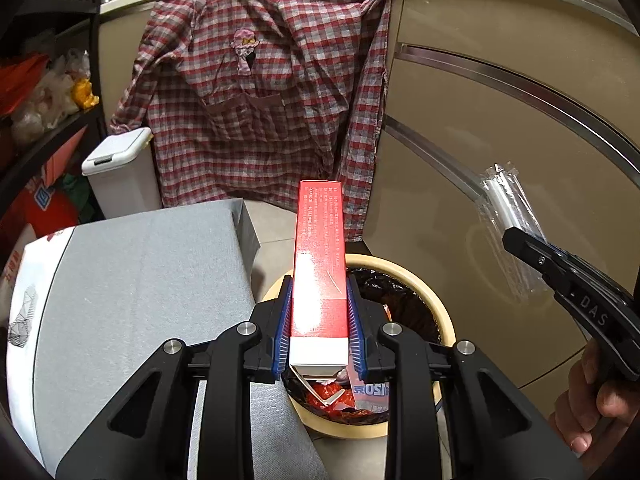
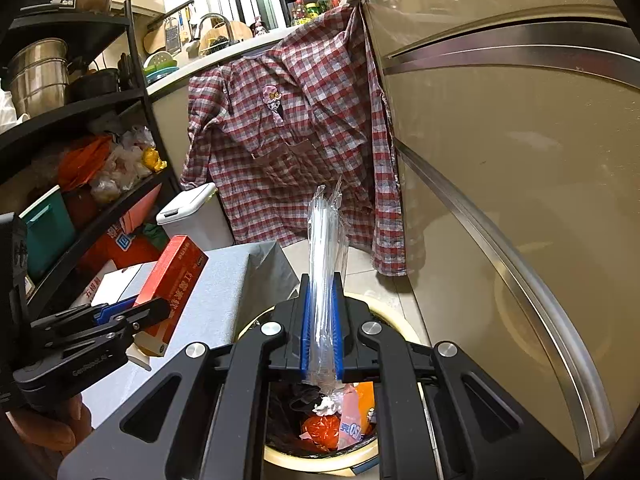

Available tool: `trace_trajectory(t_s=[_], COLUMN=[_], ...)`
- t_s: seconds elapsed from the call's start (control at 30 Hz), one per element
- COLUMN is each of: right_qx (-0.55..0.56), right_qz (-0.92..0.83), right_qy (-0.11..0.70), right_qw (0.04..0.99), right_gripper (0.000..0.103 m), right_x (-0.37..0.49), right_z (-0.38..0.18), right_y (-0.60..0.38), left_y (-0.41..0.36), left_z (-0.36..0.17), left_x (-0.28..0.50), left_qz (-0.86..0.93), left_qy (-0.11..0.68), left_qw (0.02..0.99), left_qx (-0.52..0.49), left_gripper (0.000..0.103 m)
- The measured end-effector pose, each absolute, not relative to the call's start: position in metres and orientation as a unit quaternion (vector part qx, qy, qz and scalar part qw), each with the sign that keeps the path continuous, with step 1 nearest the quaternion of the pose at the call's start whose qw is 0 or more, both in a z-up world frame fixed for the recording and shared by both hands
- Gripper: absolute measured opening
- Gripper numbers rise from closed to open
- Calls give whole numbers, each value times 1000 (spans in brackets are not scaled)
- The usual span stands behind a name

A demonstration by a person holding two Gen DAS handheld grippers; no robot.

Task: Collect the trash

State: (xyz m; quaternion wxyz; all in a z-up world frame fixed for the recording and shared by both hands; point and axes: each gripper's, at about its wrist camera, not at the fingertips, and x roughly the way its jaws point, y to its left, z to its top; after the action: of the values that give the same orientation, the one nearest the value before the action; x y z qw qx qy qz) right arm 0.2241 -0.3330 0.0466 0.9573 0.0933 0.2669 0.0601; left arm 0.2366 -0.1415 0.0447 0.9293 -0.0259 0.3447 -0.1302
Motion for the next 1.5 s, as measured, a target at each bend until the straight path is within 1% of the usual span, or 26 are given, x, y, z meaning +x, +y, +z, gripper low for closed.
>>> trace_trajectory(t_s=[0.87,0.93,0.97,1.0,1.03,1.07,1.23,1.37,1.5], right_qx=[96,95,94,93,94,96,100,97,93], right_qz=[63,61,59,55,55,55,54,53,56], right_qy=[282,284,285,289,291,293,295,296,297], right_qw=[952,952,952,951,950,950,949,949,949], right_gripper=[11,13,16,29,35,36,36,45,46], right_x=[236,237,237,238,239,240,240,239,237], right_z=[37,36,36,35,33,33,31,30,31], right_y=[-328,-328,-328,-328,-329,-329,-331,-330,-329], left_y=[-157,-159,-160,-161,-160,-159,-149,-140,-128], left_z=[32,31,31,30,31,31,31,31,35], left_x=[259,260,260,261,260,260,258,252,238], left_qz=[-140,-144,-145,-144,-140,-138,-127,-118,-110], left_qy=[366,369,372,374,373,370,370,370,365], left_qw=[920,918,917,916,917,918,920,921,924], left_qx=[-25,-24,-21,-19,-19,-19,-25,-22,-17], left_gripper=[25,25,27,37,43,45,45,45,45])
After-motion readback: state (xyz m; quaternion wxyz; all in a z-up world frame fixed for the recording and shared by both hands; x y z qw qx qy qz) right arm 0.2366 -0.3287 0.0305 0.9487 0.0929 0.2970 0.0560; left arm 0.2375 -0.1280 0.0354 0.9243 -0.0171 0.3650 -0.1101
